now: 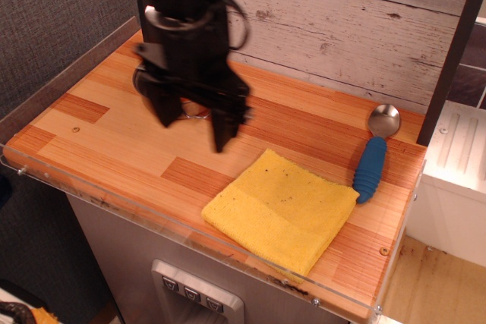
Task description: Pick up the blue spoon and place it in front of the pot
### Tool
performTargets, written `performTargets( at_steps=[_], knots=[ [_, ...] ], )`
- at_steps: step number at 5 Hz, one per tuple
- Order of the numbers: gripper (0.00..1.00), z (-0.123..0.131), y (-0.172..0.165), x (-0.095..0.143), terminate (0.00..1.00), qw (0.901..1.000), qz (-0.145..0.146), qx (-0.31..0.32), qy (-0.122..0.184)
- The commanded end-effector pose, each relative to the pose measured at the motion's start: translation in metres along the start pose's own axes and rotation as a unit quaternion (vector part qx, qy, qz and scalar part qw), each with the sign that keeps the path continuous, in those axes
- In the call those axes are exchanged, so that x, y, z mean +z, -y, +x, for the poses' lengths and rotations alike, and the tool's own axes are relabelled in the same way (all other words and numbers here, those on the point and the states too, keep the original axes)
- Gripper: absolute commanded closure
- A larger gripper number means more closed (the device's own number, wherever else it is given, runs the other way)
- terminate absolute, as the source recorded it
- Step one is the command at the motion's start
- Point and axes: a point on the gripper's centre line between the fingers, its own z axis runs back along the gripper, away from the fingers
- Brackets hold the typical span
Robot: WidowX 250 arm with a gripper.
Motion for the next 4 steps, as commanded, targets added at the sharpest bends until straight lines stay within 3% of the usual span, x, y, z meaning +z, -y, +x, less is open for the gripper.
performTargets(
  at_steps=[1,2,4],
  knots=[
    [0.00,0.070,0.054,-0.029,0.00,0.9982,0.010,0.048,0.035],
    [0.00,0.091,0.071,-0.035,0.00,0.9947,0.031,0.086,0.049],
    [0.00,0.106,0.089,-0.044,0.00,0.9924,0.040,0.106,0.049]
  ],
)
